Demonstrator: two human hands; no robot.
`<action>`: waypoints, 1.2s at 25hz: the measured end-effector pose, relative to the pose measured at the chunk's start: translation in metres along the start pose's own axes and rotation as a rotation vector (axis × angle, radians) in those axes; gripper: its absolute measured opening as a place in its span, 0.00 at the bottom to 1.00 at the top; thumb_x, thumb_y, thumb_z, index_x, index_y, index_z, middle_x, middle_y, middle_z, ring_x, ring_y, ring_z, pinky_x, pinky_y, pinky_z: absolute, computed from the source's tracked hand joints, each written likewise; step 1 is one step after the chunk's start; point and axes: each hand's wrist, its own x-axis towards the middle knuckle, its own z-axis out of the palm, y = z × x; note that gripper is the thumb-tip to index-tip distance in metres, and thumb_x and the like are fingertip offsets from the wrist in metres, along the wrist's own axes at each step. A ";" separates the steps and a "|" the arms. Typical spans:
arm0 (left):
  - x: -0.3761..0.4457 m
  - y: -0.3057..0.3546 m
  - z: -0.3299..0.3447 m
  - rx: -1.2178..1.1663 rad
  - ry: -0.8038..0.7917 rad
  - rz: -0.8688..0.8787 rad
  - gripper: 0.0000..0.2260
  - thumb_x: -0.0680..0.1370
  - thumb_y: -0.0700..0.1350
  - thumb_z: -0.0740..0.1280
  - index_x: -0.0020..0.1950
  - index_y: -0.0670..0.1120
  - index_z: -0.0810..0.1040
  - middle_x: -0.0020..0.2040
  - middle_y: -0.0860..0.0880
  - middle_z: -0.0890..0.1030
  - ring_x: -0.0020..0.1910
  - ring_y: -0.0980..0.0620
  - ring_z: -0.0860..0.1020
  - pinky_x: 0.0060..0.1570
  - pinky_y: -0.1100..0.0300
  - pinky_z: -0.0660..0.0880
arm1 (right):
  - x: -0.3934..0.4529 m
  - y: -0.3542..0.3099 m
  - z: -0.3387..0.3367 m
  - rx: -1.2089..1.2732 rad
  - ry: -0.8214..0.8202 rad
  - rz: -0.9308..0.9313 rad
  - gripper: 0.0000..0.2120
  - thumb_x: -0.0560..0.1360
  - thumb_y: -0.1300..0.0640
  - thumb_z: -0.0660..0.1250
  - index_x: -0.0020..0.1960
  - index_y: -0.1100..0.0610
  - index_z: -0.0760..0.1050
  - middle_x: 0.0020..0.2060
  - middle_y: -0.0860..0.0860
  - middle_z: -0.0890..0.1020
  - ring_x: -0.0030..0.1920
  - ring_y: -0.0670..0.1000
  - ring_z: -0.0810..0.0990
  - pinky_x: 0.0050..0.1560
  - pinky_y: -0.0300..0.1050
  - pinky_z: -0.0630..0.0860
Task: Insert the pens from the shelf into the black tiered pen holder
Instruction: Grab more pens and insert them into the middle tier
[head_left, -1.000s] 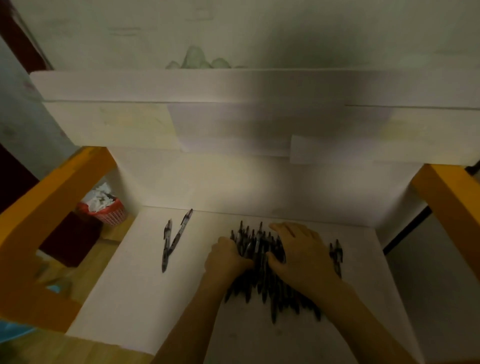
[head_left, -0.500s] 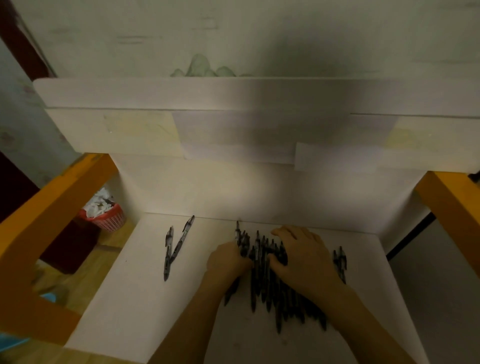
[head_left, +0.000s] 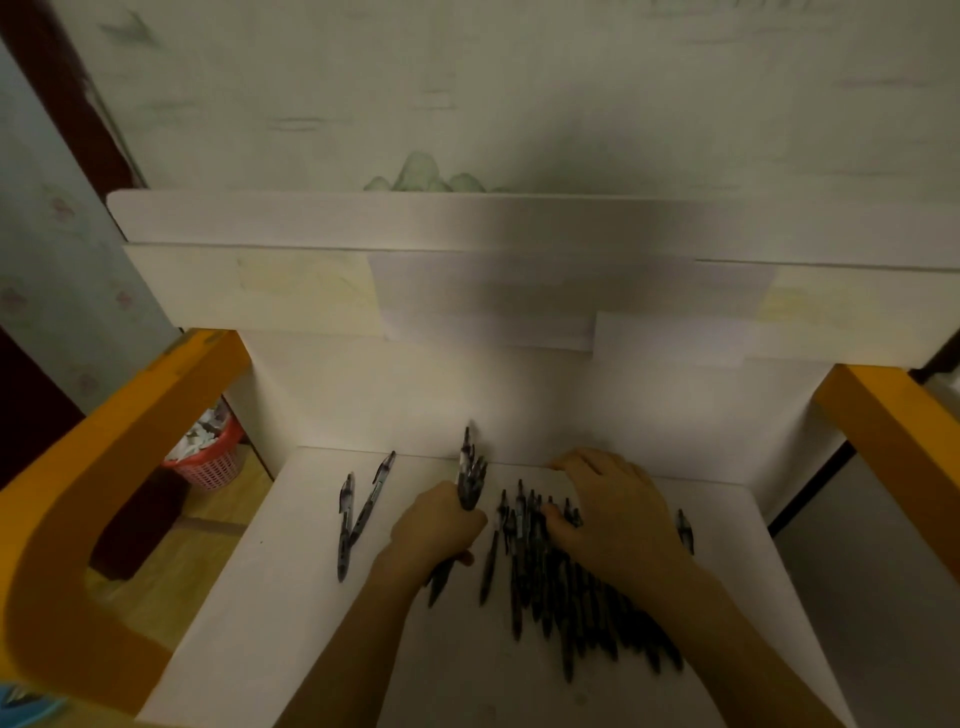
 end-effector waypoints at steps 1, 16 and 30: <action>-0.005 0.003 -0.005 -0.051 -0.005 0.028 0.06 0.76 0.43 0.65 0.52 0.47 0.72 0.46 0.46 0.81 0.37 0.50 0.84 0.46 0.51 0.82 | 0.001 -0.003 -0.003 -0.004 0.004 0.004 0.23 0.72 0.41 0.61 0.63 0.49 0.74 0.60 0.48 0.78 0.59 0.51 0.76 0.62 0.50 0.71; -0.058 0.073 -0.053 -0.353 0.021 0.501 0.09 0.76 0.45 0.69 0.53 0.53 0.73 0.38 0.50 0.80 0.30 0.58 0.76 0.33 0.61 0.73 | -0.019 -0.034 -0.098 -0.102 0.289 0.098 0.27 0.73 0.41 0.63 0.69 0.48 0.69 0.65 0.46 0.75 0.65 0.50 0.72 0.65 0.46 0.70; -0.232 0.268 0.094 -0.323 -0.228 0.940 0.05 0.77 0.42 0.68 0.45 0.49 0.72 0.30 0.50 0.71 0.26 0.55 0.69 0.26 0.61 0.68 | -0.235 0.098 -0.257 -0.267 0.681 0.366 0.26 0.74 0.40 0.64 0.70 0.45 0.67 0.64 0.45 0.75 0.63 0.47 0.74 0.63 0.46 0.72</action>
